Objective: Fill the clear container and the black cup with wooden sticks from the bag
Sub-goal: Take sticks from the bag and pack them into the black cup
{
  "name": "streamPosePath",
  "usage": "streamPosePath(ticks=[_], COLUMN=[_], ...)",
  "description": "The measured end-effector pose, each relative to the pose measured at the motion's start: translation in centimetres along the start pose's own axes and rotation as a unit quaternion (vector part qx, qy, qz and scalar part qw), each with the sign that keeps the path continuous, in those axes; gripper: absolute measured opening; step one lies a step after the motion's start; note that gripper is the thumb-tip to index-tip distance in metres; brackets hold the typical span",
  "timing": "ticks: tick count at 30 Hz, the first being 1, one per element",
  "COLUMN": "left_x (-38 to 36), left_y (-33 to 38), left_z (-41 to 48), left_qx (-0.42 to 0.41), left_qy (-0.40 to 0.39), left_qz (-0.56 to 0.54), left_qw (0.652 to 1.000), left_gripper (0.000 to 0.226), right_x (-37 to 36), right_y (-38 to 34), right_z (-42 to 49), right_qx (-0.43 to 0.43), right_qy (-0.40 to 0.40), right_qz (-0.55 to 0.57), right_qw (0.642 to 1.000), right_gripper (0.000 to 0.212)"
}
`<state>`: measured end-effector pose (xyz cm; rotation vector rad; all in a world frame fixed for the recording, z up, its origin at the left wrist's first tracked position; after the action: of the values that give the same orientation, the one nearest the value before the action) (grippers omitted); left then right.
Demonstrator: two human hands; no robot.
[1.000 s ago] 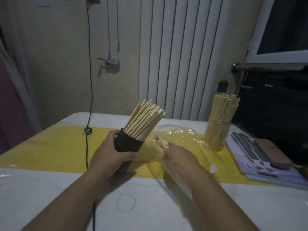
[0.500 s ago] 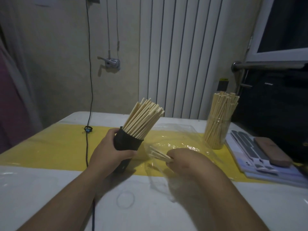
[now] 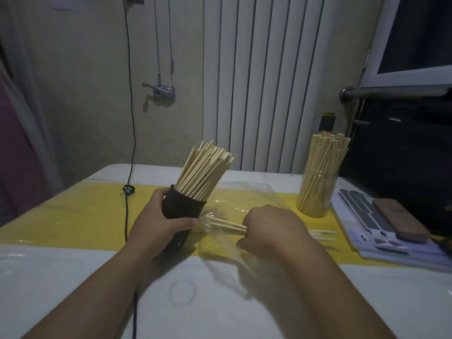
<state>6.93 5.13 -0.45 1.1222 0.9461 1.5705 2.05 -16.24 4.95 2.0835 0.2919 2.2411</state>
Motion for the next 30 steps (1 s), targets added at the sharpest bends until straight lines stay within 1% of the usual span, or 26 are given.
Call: streamPosePath(ticks=[2,4,6,8,9,11,12,13,14,16,17,18,20,22,23,24,25,26,27,28,29,30], left_x=[0.0,0.0,0.0,0.0,0.0,0.0,0.0,0.0,0.0,0.0,0.0,0.0,0.0,0.0,0.0,-0.1,-0.1,-0.1,0.0,0.0,0.0,0.0], left_y=[0.0,0.1,0.1,0.1,0.1,0.0,-0.1,0.0,0.0,0.1,0.1,0.0,0.0,-0.1,-0.1,-0.1,-0.1,-0.2,-0.2,-0.3,-0.3,-0.3], left_z=[0.0,0.0,0.0,-0.1,-0.1,0.0,0.0,0.0,0.0,0.0,-0.1,0.0,0.0,0.0,0.0,0.0,0.0,0.1,0.1,0.1,0.1,0.1], left_qx=[0.002,0.003,0.003,0.000,-0.001,0.000,0.000,-0.001,-0.002,-0.002,-0.001,0.001,0.003,0.005,0.005,0.005,0.004,0.002,0.001,-0.001,0.000,0.002], left_qy=[-0.005,-0.009,-0.009,-0.007,-0.005,-0.002,-0.002,-0.002,-0.002,-0.004,-0.004,-0.004,-0.004,-0.003,-0.003,-0.003,-0.002,-0.001,-0.001,-0.004,-0.006,-0.007], left_qz=[0.002,0.000,-0.002,-0.003,-0.004,-0.007,-0.007,-0.005,-0.003,-0.003,-0.004,-0.004,-0.005,-0.006,-0.006,-0.003,0.000,0.003,0.004,0.006,0.008,0.013], left_qw=[1.000,1.000,1.000,1.000,1.000,1.000,1.000,1.000,1.000,1.000,1.000,1.000,1.000,1.000,1.000,1.000,1.000,1.000,1.000,1.000,1.000,1.000], left_gripper=[0.079,0.077,0.073,0.073,0.072,0.070,0.069,0.069,0.070,0.070,0.071,0.071,0.070,0.070,0.070,0.069,0.069,0.069,0.070,0.071,0.073,0.074], right_x=[1.0,1.6,1.6,0.6,-0.1,-1.1,-1.3,-1.3,-1.2,-0.7,-0.4,-0.1,1.0,1.9,2.1,2.2,2.1,1.9,1.8,1.6,1.3,1.0], right_y=[0.0,-0.2,-0.4,-0.8,-1.0,-1.4,-1.5,-1.6,-1.6,-1.3,-1.1,-0.9,-0.6,-0.4,-0.5,-0.7,-0.9,-1.1,-1.2,-1.1,-1.0,-0.8], right_z=[-0.7,-1.2,-1.2,-0.8,-0.4,0.2,0.2,0.3,0.3,0.0,-0.2,-0.5,-1.0,-1.2,-1.1,-0.8,-0.6,-0.5,-0.5,-0.4,-0.3,-0.2], right_qx=[0.004,0.020,0.038,0.037,0.028,0.019,0.016,0.013,0.009,0.003,0.004,0.008,0.009,0.010,0.015,0.024,0.035,0.048,0.063,0.076,0.087,0.090], right_qy=[0.037,0.052,0.048,0.032,0.017,-0.024,-0.044,-0.061,-0.066,-0.053,-0.041,-0.027,0.010,0.069,0.119,0.188,0.273,0.361,0.443,0.509,0.549,0.570], right_qz=[-0.007,0.005,0.021,0.035,0.034,0.024,0.019,0.016,0.012,-0.004,-0.010,-0.013,-0.020,-0.004,0.005,0.013,0.017,0.029,0.048,0.066,0.077,0.082], right_qw=[0.999,0.998,0.998,0.998,0.999,0.999,0.999,0.998,0.998,0.999,0.999,1.000,1.000,0.998,0.993,0.982,0.961,0.931,0.893,0.855,0.828,0.813], right_gripper=[0.012,0.015,0.019,0.020,0.029,0.052,0.060,0.058,0.046,0.019,0.010,0.008,0.010,0.018,0.024,0.030,0.035,0.036,0.034,0.034,0.034,0.034])
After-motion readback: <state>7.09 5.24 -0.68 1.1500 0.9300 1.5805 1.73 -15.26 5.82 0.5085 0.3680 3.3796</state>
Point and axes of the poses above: each hand's wrist, its own z-axis towards the middle knuckle, its own x-axis out of the back of the hand, y = z × x, the point moved 2 cm from there along z, towards the middle knuckle, and after that the axes turned 7 degrees about -z, right-handed, at the moved point
